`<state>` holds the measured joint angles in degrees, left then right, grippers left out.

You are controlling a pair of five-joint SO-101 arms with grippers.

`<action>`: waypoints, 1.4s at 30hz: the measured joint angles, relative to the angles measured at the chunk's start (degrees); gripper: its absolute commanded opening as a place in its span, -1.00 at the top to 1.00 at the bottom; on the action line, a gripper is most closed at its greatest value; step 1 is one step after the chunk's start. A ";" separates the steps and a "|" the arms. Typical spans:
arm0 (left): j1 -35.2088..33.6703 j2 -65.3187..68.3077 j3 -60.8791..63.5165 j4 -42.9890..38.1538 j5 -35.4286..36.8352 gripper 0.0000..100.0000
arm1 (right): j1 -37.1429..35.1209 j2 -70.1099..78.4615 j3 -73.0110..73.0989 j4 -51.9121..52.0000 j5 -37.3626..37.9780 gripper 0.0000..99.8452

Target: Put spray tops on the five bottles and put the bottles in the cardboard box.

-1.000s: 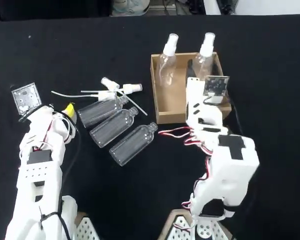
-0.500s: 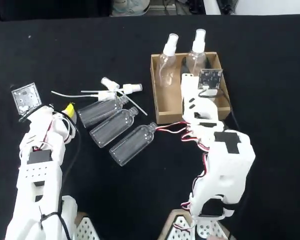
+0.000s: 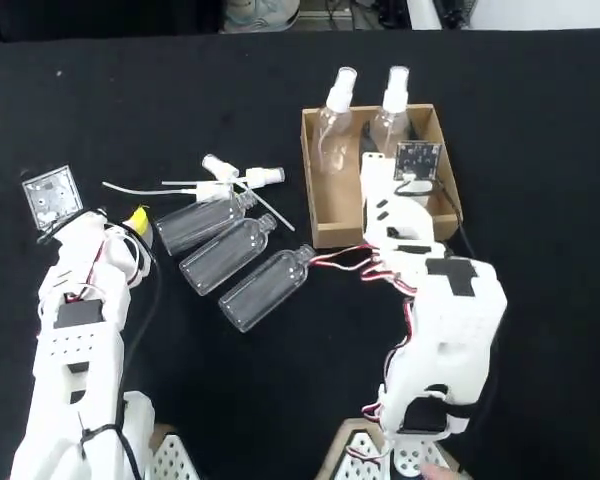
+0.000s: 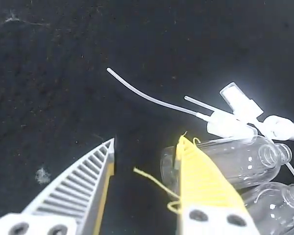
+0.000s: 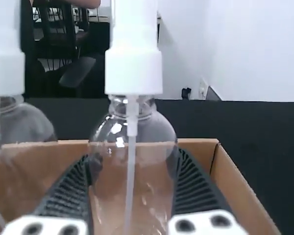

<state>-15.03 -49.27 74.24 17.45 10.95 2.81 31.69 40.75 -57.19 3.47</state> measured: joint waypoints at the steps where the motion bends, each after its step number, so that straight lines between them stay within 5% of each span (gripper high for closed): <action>1: 0.00 0.00 0.00 0.00 0.00 0.60 | 0.00 0.97 -0.53 -1.23 0.00 0.98; 11: 0.00 0.00 0.00 0.00 0.00 0.60 | 0.00 4.48 -0.70 -9.41 0.00 0.97; 17: 0.00 0.00 0.00 0.00 0.00 0.60 | 0.00 4.48 -0.70 -9.49 0.00 0.69; 37: 0.00 0.26 0.00 0.00 0.00 0.60 | -0.18 3.16 2.81 -9.76 0.00 0.70; 42: 0.00 0.26 0.00 0.00 0.00 0.60 | -0.44 2.90 3.08 -9.76 0.00 0.46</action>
<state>-15.03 -49.01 74.24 17.45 10.95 2.37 34.59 43.82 -66.95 3.47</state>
